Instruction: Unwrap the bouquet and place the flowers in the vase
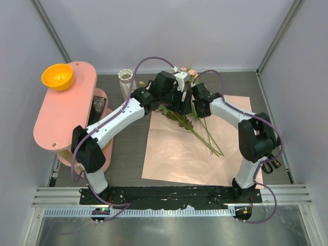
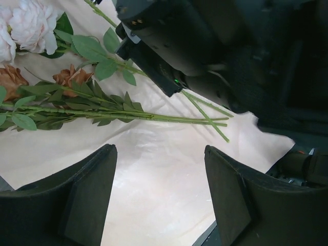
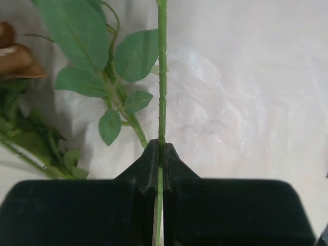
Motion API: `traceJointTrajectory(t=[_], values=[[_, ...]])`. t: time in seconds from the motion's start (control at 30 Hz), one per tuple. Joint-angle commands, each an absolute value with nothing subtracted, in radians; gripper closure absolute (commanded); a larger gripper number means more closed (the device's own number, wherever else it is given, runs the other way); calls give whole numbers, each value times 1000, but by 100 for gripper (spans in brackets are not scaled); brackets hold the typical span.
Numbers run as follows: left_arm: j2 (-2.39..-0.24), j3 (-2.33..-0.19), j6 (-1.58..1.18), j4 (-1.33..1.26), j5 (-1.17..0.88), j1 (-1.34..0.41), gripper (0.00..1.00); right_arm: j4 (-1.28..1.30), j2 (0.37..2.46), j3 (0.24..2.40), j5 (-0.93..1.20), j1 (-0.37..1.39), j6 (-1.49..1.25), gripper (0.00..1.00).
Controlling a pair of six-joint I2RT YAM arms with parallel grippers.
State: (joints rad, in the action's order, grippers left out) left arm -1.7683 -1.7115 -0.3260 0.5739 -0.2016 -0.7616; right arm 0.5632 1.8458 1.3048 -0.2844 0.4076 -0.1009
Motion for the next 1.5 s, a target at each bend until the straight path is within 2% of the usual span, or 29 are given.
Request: traceJointTrajectory(t=[0.0, 0.1, 0.17, 0.2, 0.3, 0.43, 0.5, 0.6, 0.7, 0.93, 1.03, 1.2, 1.47], values=[[-1749, -1727, -296, 554, -190, -762, 27, 603, 1600, 1390, -463, 451, -139, 99], [-1740, -1729, -287, 555, -176, -762, 27, 545, 1429, 1321, -466, 451, -159, 99], [-1735, -1732, -298, 554, -187, -761, 27, 406, 1332, 1177, -431, 451, -172, 99], [-1732, -1733, -311, 546, -208, -759, 27, 349, 1221, 1116, -389, 449, -205, 99], [-1717, -1733, -388, 497, -370, -746, 27, 148, 1030, 829, -208, 449, -261, 99], [-1694, -1675, -573, 327, -612, -715, 28, -160, 815, 594, -26, 449, -369, 99], [-1671, -1642, -682, 202, -687, -703, 30, -221, 753, 513, 29, 449, -382, 99], [-1635, -1582, -727, 100, -696, -693, 31, -273, 677, 468, 107, 449, -373, 99], [-1637, -1585, -715, 109, -649, -693, 34, -262, 646, 480, 170, 449, -354, 99], [-1695, -1631, -808, 57, -652, -699, 54, -204, 611, 526, 229, 449, -301, 99], [-1701, -1650, -812, 18, -658, -718, 54, -209, 612, 523, 245, 448, -298, 99], [-1724, -1738, -767, 129, -628, -727, 53, -216, 598, 514, 285, 449, -295, 99], [-1764, -1818, -726, 267, -612, -732, 74, -235, 592, 491, 327, 449, -299, 99]])
